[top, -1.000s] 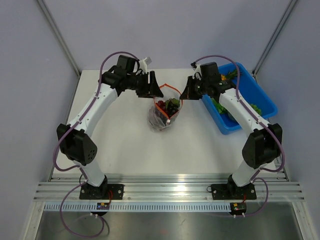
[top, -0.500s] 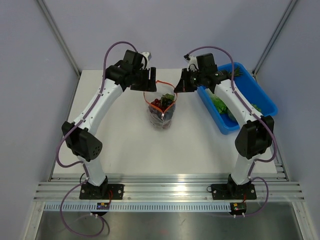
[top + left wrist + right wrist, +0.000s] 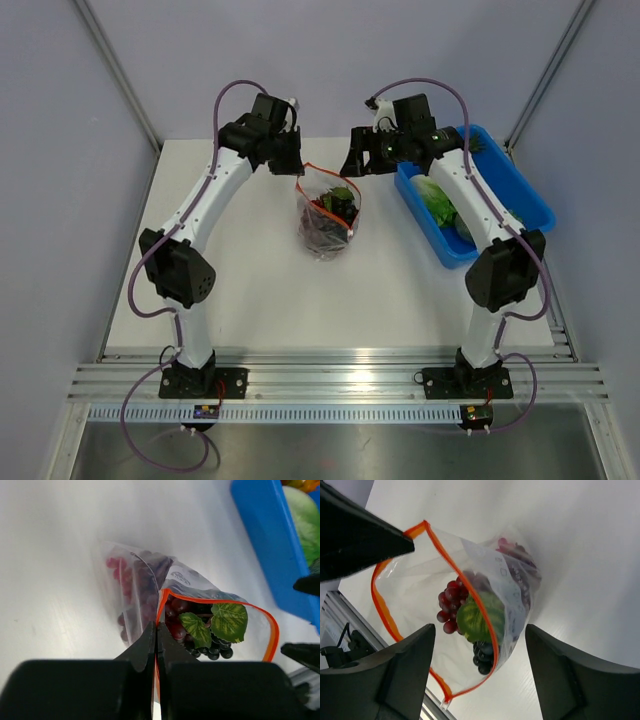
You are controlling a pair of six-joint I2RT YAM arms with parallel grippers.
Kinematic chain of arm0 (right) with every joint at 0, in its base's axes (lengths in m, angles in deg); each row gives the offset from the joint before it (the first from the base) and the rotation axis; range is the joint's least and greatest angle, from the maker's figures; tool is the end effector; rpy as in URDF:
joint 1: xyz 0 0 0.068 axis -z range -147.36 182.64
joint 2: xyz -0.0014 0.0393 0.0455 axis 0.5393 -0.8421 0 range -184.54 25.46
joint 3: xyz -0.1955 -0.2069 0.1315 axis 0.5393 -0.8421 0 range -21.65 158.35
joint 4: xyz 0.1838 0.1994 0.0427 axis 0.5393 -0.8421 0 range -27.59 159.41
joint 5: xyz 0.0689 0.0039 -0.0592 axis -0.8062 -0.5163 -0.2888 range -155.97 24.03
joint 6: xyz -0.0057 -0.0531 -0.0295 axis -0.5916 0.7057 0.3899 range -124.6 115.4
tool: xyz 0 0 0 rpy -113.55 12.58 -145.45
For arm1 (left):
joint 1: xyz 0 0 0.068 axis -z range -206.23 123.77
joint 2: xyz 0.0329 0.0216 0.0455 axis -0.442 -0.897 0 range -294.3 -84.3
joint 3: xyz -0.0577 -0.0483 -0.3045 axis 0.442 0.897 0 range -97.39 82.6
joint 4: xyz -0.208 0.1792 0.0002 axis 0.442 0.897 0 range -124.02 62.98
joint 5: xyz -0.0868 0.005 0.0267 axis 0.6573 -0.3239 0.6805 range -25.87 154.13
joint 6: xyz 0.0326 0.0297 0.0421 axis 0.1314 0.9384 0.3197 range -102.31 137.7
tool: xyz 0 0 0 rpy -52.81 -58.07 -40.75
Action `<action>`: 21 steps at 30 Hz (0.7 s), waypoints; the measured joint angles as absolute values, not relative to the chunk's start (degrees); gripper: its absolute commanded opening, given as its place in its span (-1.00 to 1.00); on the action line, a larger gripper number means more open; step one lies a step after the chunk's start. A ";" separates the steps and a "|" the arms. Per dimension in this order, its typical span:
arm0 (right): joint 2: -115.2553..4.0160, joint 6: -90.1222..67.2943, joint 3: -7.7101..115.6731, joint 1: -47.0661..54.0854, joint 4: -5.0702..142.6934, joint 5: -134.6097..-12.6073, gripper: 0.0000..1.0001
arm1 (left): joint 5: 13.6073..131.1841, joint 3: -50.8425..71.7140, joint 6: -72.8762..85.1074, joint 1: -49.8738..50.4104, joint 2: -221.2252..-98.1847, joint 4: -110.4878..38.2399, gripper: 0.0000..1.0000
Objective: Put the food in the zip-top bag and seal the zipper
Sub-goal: Adjust the zipper food storage bag at the center of the board.
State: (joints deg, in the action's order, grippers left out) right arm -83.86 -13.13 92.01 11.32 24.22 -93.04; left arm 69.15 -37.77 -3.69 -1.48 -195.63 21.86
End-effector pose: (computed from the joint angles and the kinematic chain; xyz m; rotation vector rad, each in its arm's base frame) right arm 0.4224 0.1871 0.4066 -0.5090 2.2632 0.8081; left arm 0.4155 -0.1959 0.4114 0.1139 2.4369 -0.4764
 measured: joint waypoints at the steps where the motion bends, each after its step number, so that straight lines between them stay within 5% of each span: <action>1: -81.74 -12.85 88.85 11.21 26.03 -92.32 0.66 | 70.55 -36.22 -5.07 -2.29 -195.17 20.48 -1.00; 11: -51.18 -13.55 47.34 3.40 46.21 -82.22 0.50 | 78.20 -28.55 -15.54 -10.11 -193.40 15.28 -1.00; 21: -47.40 -9.83 29.98 0.87 66.38 -78.04 0.29 | 81.32 -27.00 -16.92 -8.95 -191.65 12.81 -1.00</action>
